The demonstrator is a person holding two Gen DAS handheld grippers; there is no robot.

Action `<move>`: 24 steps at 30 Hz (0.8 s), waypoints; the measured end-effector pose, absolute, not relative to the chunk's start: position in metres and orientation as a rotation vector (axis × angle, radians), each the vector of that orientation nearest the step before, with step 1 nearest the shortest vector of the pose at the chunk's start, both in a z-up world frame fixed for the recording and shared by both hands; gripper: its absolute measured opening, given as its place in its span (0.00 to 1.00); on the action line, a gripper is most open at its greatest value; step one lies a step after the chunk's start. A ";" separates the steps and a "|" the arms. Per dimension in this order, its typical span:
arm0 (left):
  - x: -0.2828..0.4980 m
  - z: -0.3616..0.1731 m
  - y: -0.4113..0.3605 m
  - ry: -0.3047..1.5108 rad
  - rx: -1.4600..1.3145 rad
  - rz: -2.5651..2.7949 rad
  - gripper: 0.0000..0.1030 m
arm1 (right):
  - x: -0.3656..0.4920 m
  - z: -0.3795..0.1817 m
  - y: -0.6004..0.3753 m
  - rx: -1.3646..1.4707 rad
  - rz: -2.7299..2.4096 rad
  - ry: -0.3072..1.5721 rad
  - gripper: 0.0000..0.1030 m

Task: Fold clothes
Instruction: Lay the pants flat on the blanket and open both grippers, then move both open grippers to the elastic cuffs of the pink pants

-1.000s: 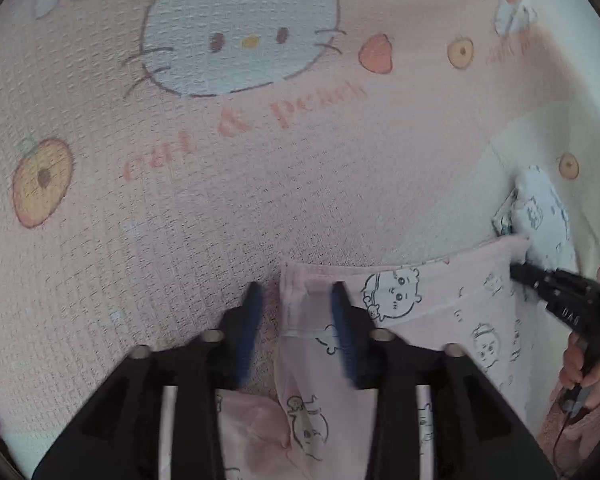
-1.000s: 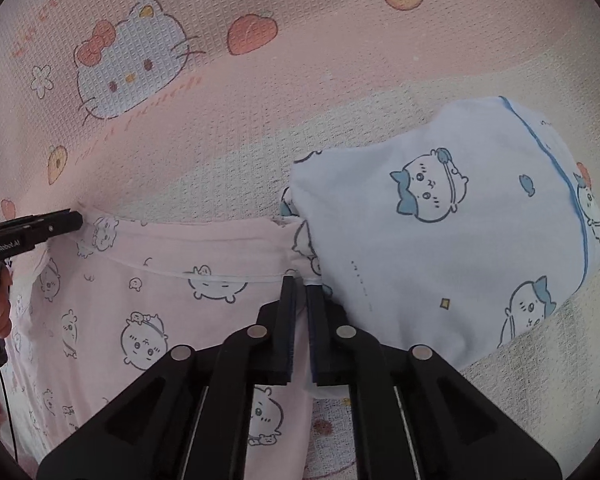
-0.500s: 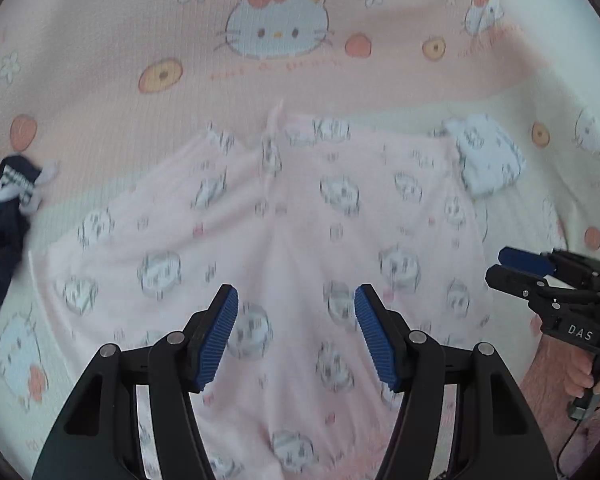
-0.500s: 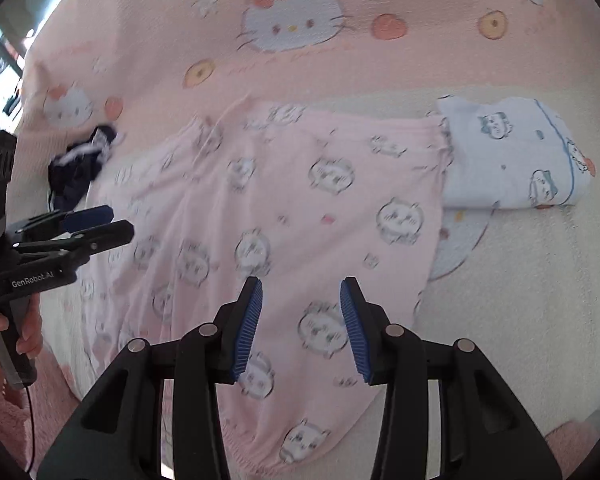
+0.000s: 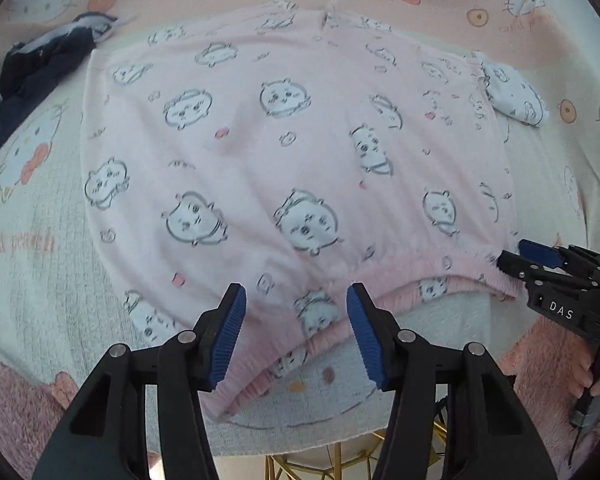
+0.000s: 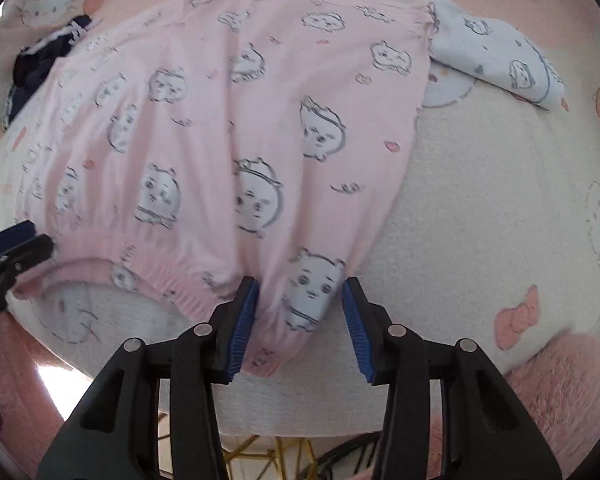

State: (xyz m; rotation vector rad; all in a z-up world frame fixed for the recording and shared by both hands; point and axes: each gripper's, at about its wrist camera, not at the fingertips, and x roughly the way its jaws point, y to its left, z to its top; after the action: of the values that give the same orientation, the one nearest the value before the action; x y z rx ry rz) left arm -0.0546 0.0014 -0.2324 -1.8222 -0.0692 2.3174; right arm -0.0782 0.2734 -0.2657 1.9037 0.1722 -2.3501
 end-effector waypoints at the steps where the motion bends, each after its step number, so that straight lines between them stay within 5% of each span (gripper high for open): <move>1: -0.052 -0.233 -0.005 -0.122 -1.825 2.318 0.53 | -0.074 -0.264 0.279 1.898 -2.355 0.144 0.45; 5: -0.045 -0.224 -0.034 -0.313 -1.798 2.365 0.53 | -0.064 -0.245 0.294 1.800 -2.384 -0.040 0.45; 8: -0.045 -0.228 -0.047 -0.238 -1.904 2.402 0.53 | -0.060 -0.239 0.313 1.789 -2.446 -0.146 0.46; 14: -0.031 -0.230 -0.069 -0.345 -1.929 2.400 0.53 | -0.052 -0.251 0.324 1.856 -2.437 -0.093 0.46; 24: -0.039 -0.236 -0.021 0.078 -1.994 2.321 0.53 | -0.048 -0.267 0.316 1.888 -2.411 0.070 0.46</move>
State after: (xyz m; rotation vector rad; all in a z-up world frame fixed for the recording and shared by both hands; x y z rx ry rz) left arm -0.0386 -0.0212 -0.2359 -1.9941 0.0776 2.3210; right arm -0.0475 0.3159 -0.2673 1.8881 0.0697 -2.4109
